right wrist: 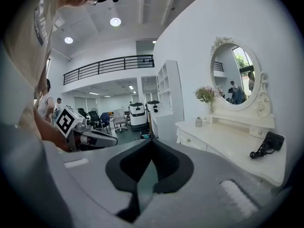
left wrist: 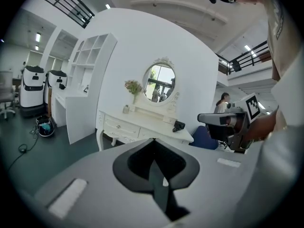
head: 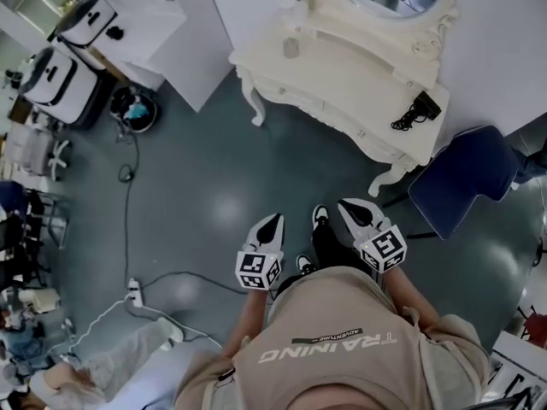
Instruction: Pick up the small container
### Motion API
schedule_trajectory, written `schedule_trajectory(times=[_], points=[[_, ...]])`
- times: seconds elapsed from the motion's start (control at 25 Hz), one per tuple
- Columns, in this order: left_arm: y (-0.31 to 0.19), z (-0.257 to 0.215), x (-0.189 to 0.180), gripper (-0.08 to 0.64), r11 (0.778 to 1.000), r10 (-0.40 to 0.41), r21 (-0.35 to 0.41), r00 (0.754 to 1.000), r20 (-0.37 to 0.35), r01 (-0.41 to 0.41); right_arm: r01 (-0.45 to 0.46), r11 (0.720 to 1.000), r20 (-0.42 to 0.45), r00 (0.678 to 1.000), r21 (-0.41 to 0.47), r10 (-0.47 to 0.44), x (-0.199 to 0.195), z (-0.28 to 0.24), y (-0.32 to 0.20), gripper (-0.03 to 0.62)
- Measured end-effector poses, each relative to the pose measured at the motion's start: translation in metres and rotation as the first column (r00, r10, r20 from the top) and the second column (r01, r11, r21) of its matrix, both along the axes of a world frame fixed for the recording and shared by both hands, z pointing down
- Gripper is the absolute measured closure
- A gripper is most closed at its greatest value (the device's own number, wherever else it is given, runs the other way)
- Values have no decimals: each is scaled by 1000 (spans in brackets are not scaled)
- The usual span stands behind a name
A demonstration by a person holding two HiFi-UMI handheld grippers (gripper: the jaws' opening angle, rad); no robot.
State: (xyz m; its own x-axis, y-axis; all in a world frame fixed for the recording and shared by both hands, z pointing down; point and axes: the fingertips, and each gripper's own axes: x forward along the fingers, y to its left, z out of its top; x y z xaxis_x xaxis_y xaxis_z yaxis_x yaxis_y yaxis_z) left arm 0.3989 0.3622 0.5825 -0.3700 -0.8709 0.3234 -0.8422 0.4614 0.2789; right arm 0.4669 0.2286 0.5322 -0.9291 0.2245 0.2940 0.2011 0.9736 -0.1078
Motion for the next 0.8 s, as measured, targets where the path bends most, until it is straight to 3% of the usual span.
schedule_trajectory(times=[0.32, 0.52, 0.8], points=[[-57, -28, -83, 541, 998, 36, -44, 996, 77, -33, 130, 988, 24, 991, -83, -129, -92, 3, -34, 588], [-102, -48, -130, 541, 999, 19, -37, 993, 112, -15, 99, 995, 63, 993, -21, -97, -144, -12, -88, 588], [-135, -51, -168, 541, 999, -32, -9, 997, 69, 33, 78, 993, 32, 997, -86, -76, -185, -2, -138, 588]])
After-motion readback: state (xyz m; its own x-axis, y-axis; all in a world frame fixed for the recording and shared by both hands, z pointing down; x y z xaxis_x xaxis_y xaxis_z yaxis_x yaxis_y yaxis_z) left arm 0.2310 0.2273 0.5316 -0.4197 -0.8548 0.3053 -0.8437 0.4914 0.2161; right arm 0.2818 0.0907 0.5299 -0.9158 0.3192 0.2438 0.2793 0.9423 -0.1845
